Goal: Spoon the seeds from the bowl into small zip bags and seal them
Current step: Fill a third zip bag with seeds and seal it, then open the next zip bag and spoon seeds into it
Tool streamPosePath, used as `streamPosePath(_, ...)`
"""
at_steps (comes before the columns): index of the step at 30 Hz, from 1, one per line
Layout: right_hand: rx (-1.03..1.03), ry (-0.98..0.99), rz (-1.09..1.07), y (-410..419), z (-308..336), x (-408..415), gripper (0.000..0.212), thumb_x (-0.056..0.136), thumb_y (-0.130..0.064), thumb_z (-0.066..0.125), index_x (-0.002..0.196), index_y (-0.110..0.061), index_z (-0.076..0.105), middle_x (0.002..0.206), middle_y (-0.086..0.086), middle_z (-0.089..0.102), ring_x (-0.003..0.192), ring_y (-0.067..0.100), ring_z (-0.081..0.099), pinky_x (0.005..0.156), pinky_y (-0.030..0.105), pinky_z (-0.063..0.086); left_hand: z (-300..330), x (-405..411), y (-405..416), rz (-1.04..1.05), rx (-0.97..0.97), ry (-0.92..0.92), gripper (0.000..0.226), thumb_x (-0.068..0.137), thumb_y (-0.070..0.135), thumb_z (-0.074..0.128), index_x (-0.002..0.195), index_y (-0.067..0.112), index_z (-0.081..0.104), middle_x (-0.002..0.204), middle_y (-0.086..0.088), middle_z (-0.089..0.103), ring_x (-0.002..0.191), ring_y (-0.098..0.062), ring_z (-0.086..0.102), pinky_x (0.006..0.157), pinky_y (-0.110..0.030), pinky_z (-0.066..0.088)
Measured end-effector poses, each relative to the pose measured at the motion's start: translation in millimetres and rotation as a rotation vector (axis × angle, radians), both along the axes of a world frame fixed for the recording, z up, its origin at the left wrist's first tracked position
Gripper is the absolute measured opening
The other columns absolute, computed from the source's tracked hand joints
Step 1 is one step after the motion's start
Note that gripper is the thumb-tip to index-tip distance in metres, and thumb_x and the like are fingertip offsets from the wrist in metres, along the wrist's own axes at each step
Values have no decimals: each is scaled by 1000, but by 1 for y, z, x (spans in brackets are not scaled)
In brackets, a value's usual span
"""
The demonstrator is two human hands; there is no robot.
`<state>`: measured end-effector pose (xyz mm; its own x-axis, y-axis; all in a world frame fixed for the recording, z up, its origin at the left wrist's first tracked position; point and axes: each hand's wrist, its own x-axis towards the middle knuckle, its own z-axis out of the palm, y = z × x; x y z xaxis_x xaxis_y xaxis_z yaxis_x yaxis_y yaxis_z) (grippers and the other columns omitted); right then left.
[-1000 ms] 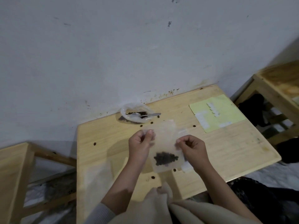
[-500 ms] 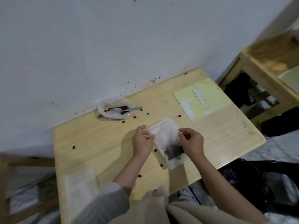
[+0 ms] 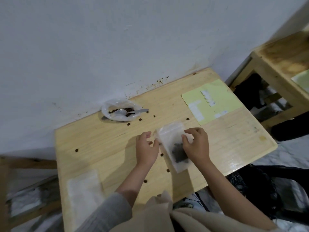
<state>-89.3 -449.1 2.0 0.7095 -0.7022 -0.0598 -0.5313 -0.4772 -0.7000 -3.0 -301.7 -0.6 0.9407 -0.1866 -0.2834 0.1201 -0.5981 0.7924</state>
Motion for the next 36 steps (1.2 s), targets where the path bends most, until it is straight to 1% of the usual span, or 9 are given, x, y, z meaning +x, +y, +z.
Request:
streamPosePath(7, -47, -161, 237, 81, 13, 18, 15, 82, -12, 62, 93, -8, 71, 92, 9, 65, 87, 27, 59, 75, 30, 44, 14, -14, 92, 193, -2, -48, 27, 88, 19, 64, 114, 18, 58, 116, 0, 54, 90, -9, 56, 74, -20, 42)
streamPosePath(11, 93, -118, 390, 147, 13, 26, 18, 83, -6, 65, 99, -7, 71, 94, 8, 65, 84, 18, 61, 78, 19, 42, 17, -20, 154, 311, 43, -72, 27, 88, 15, 64, 115, 13, 59, 120, -6, 51, 105, -20, 57, 82, -22, 42)
streamPosePath(15, 253, 29, 468, 208, 9, 31, 21, 85, -11, 64, 105, -9, 69, 101, 6, 66, 81, 11, 59, 76, 16, 44, 13, -28, 214, 393, 270, -51, 35, 84, 20, 66, 118, 15, 58, 126, -7, 46, 120, -26, 45, 94, -28, 38)
streamPosePath(20, 323, 229, 510, 263, -2, 38, 27, 86, -14, 59, 112, -8, 65, 104, 7, 67, 92, 20, 62, 79, 21, 45, 4, -34, 266, 307, 384, 140, 55, 85, 29, 63, 135, 17, 44, 143, -7, 29, 131, -31, 26, 103, -39, 34)
streamPosePath(23, 284, 310, 511, 284, -3, 41, 9, 81, -15, 58, 77, -9, 64, 75, 11, 63, 77, 30, 61, 70, 38, 50, 0, -38, 276, 153, 503, 112, 59, 81, 40, 64, 133, 21, 42, 141, -5, 26, 127, -29, 27, 99, -38, 37)
streamPosePath(25, 268, 342, 479, 293, -2, 43, 24, 78, -16, 58, 58, -16, 46, 58, 3, 49, 64, 28, 53, 60, 35, 45, -3, -40, 279, 119, 537, 75, 58, 79, 44, 63, 129, 22, 43, 137, -3, 27, 122, -28, 29, 97, -38, 39)
streamPosePath(28, 293, 347, 430, 301, 0, 48, 9, 81, -18, 61, 75, -15, 55, 73, 1, 56, 74, 23, 54, 63, 27, 40, -9, -42, 283, 102, 543, 33, 58, 80, 45, 62, 129, 23, 41, 137, -3, 27, 122, -27, 29, 97, -37, 39)
streamPosePath(31, 352, 300, 349, 302, -5, 49, 23, 81, -19, 66, 101, -9, 59, 96, 6, 63, 91, 23, 60, 74, 26, 44, -13, -44, 286, 113, 531, -4, 59, 81, 44, 62, 132, 24, 41, 139, -2, 29, 123, -26, 31, 99, -38, 39)
streamPosePath(36, 375, 201, 287, 306, -3, 45, 12, 80, -16, 71, 82, -12, 60, 81, 0, 61, 79, 17, 58, 71, 23, 42, -15, -46, 292, 106, 489, -13, 61, 81, 45, 64, 133, 26, 40, 141, 0, 28, 125, -25, 31, 101, -38, 38)
